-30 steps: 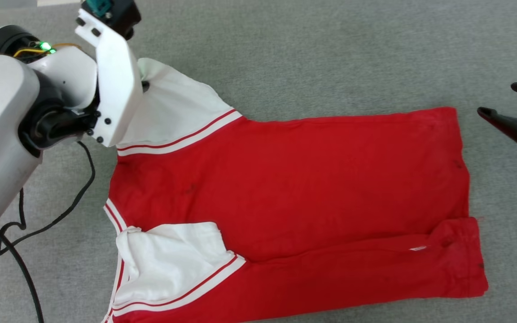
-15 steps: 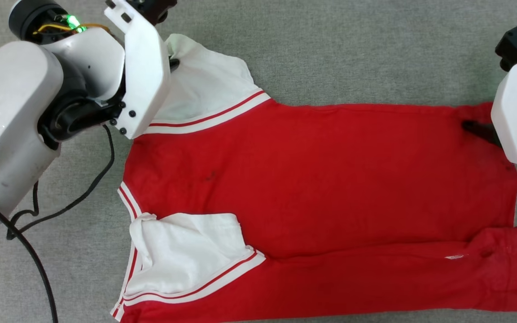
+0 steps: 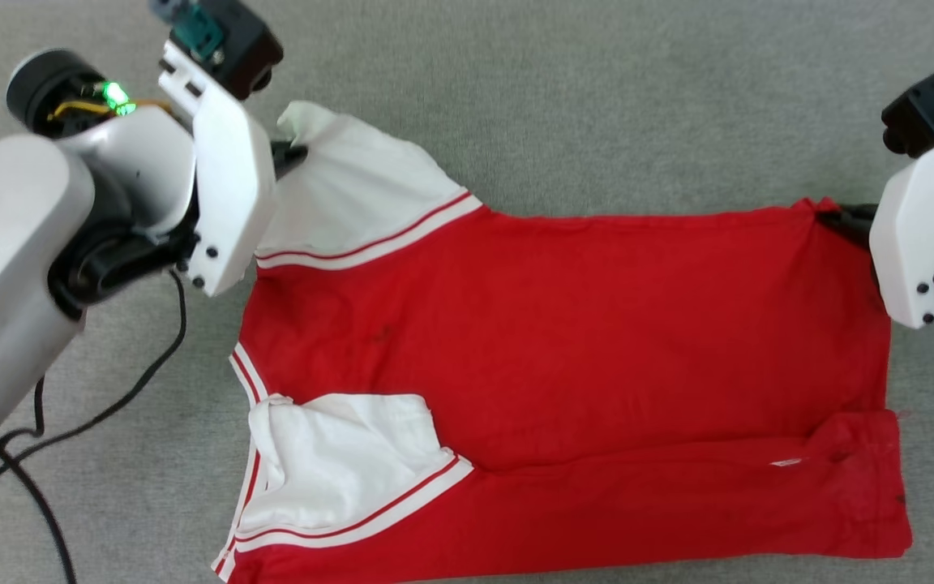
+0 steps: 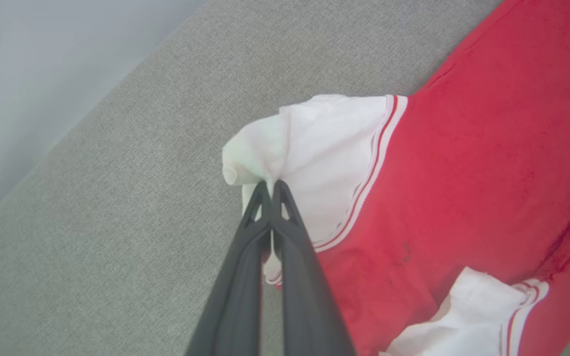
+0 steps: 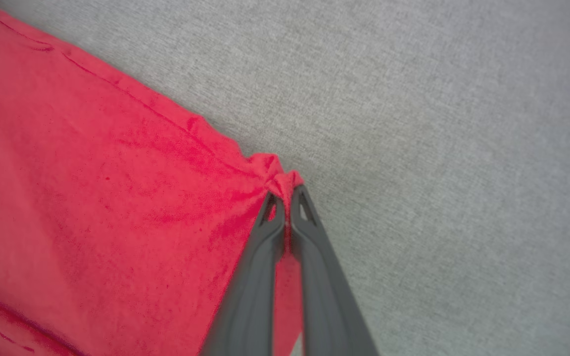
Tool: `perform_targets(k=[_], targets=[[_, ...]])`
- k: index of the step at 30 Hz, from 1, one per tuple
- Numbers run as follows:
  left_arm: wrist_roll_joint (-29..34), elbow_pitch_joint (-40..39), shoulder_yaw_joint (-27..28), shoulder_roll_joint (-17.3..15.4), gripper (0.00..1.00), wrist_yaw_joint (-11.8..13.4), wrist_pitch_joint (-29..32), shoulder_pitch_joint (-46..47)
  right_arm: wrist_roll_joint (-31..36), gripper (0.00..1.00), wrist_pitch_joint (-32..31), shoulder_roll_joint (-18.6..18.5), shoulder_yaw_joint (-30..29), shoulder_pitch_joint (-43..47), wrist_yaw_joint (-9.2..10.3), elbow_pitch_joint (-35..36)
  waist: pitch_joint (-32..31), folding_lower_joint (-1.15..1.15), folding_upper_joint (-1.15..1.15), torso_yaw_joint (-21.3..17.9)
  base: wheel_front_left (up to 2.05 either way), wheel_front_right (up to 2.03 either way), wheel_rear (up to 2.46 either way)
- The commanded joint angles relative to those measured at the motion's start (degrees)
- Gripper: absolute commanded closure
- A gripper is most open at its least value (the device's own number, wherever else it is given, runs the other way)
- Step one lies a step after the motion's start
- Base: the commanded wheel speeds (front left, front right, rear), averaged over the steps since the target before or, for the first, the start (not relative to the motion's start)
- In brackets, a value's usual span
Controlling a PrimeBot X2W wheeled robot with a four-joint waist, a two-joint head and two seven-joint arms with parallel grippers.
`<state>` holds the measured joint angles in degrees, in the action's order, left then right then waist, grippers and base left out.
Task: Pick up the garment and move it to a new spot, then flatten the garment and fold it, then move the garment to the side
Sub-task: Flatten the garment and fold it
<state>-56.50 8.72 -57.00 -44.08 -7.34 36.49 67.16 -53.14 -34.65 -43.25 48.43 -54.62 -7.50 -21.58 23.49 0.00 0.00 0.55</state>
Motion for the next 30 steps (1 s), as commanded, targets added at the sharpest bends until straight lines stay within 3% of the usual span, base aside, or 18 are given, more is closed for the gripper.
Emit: perform_targets(k=[1, 7, 13, 22, 30], targets=[[-0.44, -1.13, -0.06, -1.30, 1.00, -0.04, -0.95, -2.23, -0.62, 1.00, 1.78, -0.92, 0.70, 1.79, 0.02, 1.04, -3.21, 0.00, 0.00, -0.38, 0.00, 0.00, 0.00], [-1.25, -5.79, -0.61, -4.75, 1.00, 1.52, -3.06, -7.59, -2.14, 1.00, 5.92, -3.73, 2.46, 5.01, 0.02, 3.78, -7.15, 0.00, 0.00, -0.44, 0.00, 0.00, 0.00], [-2.39, -12.67, -2.00, -9.06, 1.00, 4.98, -4.52, -15.18, -3.58, 1.00, 9.41, -6.73, 3.73, 10.62, 0.02, 6.42, -11.03, 0.00, 0.00, -0.51, 0.00, 0.00, 0.00], [-5.30, -19.13, -6.70, -13.98, 1.00, 9.20, -6.18, -28.11, -5.47, 1.00, 13.87, -7.60, 3.94, 20.73, 0.02, 8.08, -13.87, 0.00, 0.00, -0.48, 0.00, 0.00, 0.00], [-6.30, -16.09, -10.00, -12.08, 1.00, 10.43, -10.01, -35.58, -6.61, 1.00, 15.29, -5.08, 2.84, 27.54, 0.02, 5.81, -13.00, 0.00, 0.00, -0.59, 0.00, 0.00, 0.00]])
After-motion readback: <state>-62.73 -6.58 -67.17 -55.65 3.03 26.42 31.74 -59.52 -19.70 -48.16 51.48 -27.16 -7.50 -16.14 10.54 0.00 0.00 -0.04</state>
